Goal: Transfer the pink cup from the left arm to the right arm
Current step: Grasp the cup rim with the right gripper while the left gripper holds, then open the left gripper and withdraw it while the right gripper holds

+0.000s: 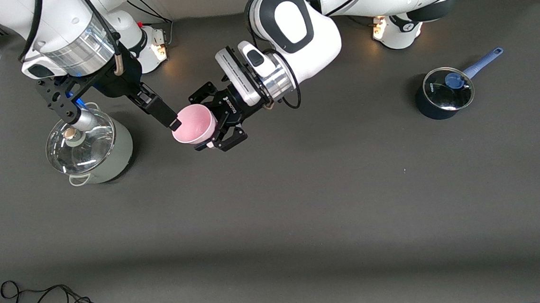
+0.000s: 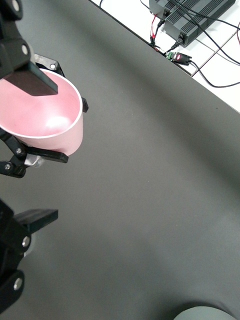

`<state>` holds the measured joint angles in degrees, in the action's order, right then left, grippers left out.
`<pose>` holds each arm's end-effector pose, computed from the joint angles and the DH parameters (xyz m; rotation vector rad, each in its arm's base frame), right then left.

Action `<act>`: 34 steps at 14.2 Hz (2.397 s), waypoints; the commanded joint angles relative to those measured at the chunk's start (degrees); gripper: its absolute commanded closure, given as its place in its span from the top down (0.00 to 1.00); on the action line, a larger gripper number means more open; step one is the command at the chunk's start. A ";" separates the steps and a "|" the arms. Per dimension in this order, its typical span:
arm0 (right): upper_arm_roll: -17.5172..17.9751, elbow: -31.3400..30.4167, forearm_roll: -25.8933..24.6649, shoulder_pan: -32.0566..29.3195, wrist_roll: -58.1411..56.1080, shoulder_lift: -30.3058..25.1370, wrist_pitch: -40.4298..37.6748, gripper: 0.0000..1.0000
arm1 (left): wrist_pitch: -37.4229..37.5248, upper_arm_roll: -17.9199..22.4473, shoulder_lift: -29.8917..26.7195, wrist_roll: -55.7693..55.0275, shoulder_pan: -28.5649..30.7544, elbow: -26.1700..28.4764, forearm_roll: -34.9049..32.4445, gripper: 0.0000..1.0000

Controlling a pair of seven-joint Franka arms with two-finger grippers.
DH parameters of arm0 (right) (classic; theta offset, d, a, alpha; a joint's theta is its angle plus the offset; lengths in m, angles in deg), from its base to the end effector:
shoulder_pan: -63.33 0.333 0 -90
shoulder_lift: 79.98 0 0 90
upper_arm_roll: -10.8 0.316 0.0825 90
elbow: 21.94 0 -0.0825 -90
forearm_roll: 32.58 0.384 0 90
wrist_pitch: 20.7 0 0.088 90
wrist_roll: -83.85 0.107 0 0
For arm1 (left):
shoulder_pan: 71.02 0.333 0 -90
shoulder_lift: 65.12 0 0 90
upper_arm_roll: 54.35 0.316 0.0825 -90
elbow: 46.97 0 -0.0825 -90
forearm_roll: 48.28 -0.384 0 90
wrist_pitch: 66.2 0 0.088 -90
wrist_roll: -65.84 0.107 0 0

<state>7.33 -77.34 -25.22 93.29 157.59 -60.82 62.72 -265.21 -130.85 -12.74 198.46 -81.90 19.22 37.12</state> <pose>0.5555 0.3039 0.6949 -2.7241 1.1439 -0.0256 0.5082 -0.5282 0.5135 1.7331 -0.9604 1.4324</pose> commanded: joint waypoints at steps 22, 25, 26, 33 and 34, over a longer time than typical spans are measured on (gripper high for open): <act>0.48 1.61 2.93 0.72 2.55 2.98 -0.80 0.00 | -1.73 1.09 -0.96 0.27 -1.52 -1.42 0.47 0.00; 0.48 1.61 2.75 0.63 2.38 2.98 -0.71 0.00 | -1.73 1.09 -0.96 0.27 -1.52 -1.33 0.38 0.00; 0.48 1.61 2.66 0.63 2.38 2.98 -0.54 0.00 | -1.73 1.26 -0.96 0.44 -1.43 -1.33 0.20 0.00; -0.04 1.79 -0.41 0.10 2.02 3.60 1.39 0.00 | -1.73 2.58 -1.05 0.27 -1.17 -0.72 -1.47 1.00; -0.13 1.70 -1.28 0.02 1.94 3.60 2.01 0.00 | -1.73 2.67 -1.05 0.27 -0.38 -0.19 -1.90 1.00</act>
<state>7.37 -77.35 -24.73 93.39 158.64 -58.18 63.83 -265.53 -129.06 -12.76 198.91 -82.29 19.15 35.79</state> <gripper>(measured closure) 0.956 0.000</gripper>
